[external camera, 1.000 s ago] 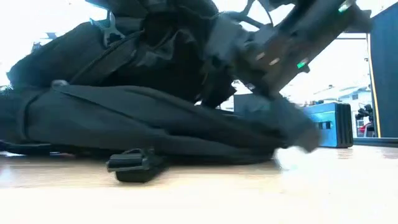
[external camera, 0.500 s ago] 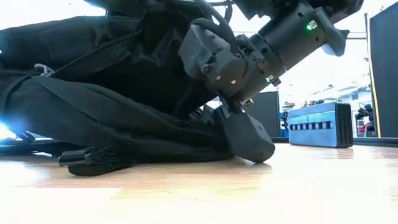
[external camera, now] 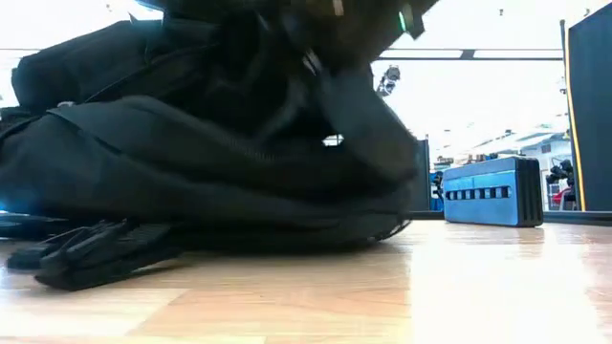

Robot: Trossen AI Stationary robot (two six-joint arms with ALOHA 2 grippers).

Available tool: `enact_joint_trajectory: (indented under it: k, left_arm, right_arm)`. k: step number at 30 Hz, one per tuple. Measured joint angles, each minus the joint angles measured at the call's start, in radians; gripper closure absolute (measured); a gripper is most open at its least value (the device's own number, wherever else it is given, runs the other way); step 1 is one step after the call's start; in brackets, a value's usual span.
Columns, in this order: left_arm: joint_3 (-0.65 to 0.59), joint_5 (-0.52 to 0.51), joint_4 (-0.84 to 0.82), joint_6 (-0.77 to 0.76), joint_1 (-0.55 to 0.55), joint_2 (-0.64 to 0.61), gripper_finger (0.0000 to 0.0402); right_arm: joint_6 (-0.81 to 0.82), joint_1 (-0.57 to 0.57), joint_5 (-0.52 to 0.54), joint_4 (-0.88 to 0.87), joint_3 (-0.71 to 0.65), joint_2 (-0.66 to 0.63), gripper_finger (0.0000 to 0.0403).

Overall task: Unpack backpack
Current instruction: Remove the yellow zip bag from the black backpack

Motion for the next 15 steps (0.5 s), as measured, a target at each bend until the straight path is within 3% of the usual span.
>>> enact_joint_trajectory:
  k: [6, 15]
  left_arm:
    - [0.000, -0.002, 0.003, 0.000, 0.000, -0.002, 0.0396]
    - [-0.003, 0.016, -0.021, 0.000, 0.000, 0.000, 0.0396]
  right_arm:
    - [0.190, -0.028, -0.174, -0.242, 0.181, -0.003, 0.0243]
    - [0.297, -0.080, -0.367, -0.278, 0.184, 0.040, 0.0266]
